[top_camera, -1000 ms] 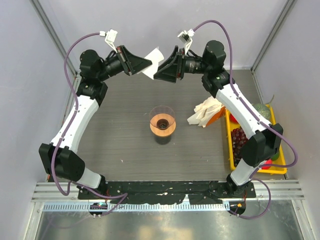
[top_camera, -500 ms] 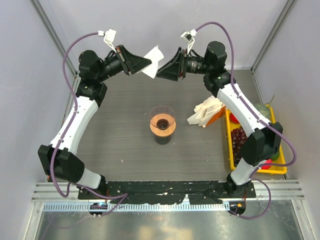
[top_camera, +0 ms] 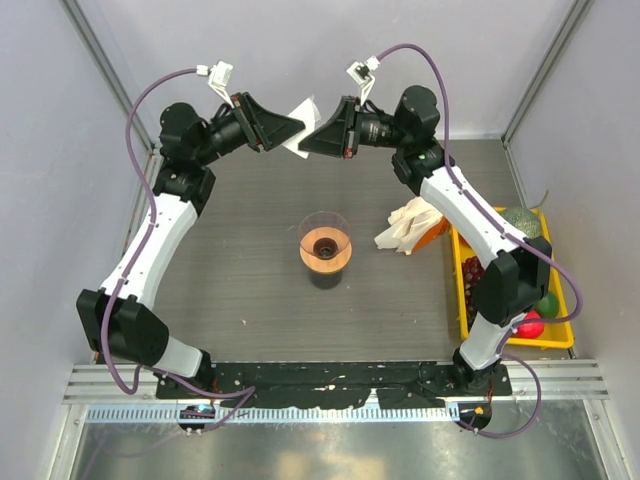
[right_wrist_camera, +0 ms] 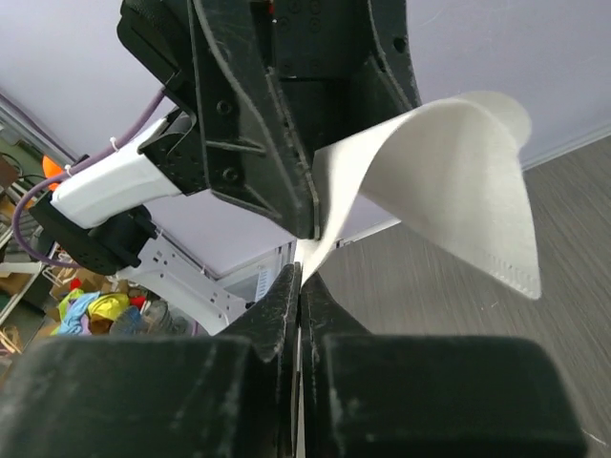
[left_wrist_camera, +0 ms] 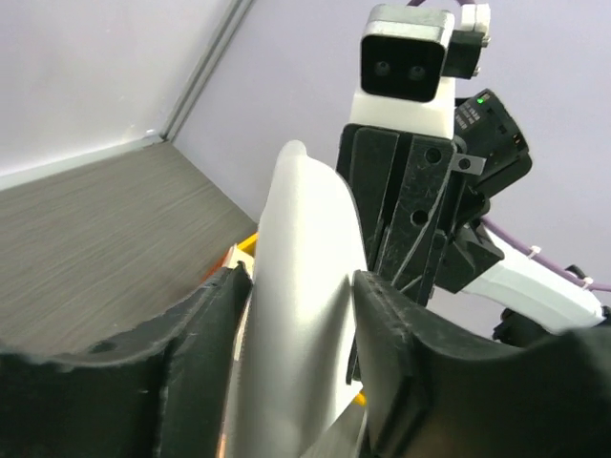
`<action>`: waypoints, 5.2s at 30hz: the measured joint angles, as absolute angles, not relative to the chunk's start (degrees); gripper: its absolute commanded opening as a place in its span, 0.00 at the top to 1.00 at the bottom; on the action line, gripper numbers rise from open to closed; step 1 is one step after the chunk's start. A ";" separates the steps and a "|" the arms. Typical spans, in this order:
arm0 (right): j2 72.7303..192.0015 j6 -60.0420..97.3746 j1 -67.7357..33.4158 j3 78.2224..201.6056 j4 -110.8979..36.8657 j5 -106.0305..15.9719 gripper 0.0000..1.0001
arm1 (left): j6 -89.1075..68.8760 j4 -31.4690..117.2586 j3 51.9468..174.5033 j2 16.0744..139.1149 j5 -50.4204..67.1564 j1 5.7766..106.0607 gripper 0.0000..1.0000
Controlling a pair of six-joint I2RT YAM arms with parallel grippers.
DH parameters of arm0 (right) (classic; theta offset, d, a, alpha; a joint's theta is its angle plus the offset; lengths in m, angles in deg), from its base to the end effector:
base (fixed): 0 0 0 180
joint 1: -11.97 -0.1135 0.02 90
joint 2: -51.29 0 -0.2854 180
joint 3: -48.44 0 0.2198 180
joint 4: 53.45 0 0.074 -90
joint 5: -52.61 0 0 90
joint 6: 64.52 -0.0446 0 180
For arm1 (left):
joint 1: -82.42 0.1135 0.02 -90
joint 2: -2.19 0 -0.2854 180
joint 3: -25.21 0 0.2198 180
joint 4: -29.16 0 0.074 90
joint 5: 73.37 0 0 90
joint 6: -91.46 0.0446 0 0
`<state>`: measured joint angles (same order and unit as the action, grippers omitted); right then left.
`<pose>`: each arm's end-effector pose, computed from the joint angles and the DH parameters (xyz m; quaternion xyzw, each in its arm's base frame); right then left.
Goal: Place the coffee filter in the dripper
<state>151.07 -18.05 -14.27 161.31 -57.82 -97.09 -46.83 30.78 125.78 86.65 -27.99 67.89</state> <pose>0.3190 0.2002 0.4735 -0.3196 0.5676 0.6415 0.4052 0.2884 -0.1071 0.4850 0.1227 0.6292 -0.5796 0.5031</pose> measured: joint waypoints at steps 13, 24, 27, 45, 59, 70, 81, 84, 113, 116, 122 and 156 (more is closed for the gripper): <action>150.33 39.70 -14.23 181.84 0.21 -82.77 0.95 | -30.92 55.63 126.88 78.61 -25.43 79.15 0.01; 136.58 71.76 -22.34 165.51 6.31 -52.57 0.95 | -38.50 58.12 124.01 76.82 -31.93 77.58 0.01; 133.63 73.60 -25.90 160.55 0.54 -43.32 0.95 | -43.00 58.17 123.64 76.38 -28.54 75.52 0.01; 133.28 80.64 -36.19 153.20 -20.90 -15.41 0.95 | -59.68 55.63 129.54 84.32 -15.90 63.17 0.02; 133.28 85.07 -38.91 148.55 -26.89 -11.94 0.95 | -63.11 49.60 129.52 86.57 -16.47 62.47 0.03; 133.72 65.29 -31.52 161.75 -12.16 -22.45 0.95 | -55.35 48.75 124.78 77.43 -12.82 69.25 0.01; 135.12 57.88 -31.91 164.29 -6.59 -27.98 0.95 | -50.02 54.78 126.94 76.58 -7.23 60.86 0.01; 135.29 56.79 -31.91 165.01 -5.49 -28.33 0.95 | -48.84 56.31 127.45 76.60 -5.00 58.82 0.01; 135.29 55.98 -34.45 165.01 -4.57 -26.86 0.95 | -46.35 63.30 131.86 79.31 4.66 54.63 0.01; 135.29 55.96 -34.45 165.01 -4.57 -26.67 0.95 | -46.46 63.24 131.29 79.31 4.64 54.63 0.01; 135.29 55.94 -34.45 165.01 -4.55 -26.69 0.95 | -46.92 62.25 129.63 79.16 4.18 54.63 0.01; 131.82 51.26 -28.59 165.42 2.49 -53.66 0.11 | -47.27 54.58 124.36 77.52 -6.44 55.76 1.00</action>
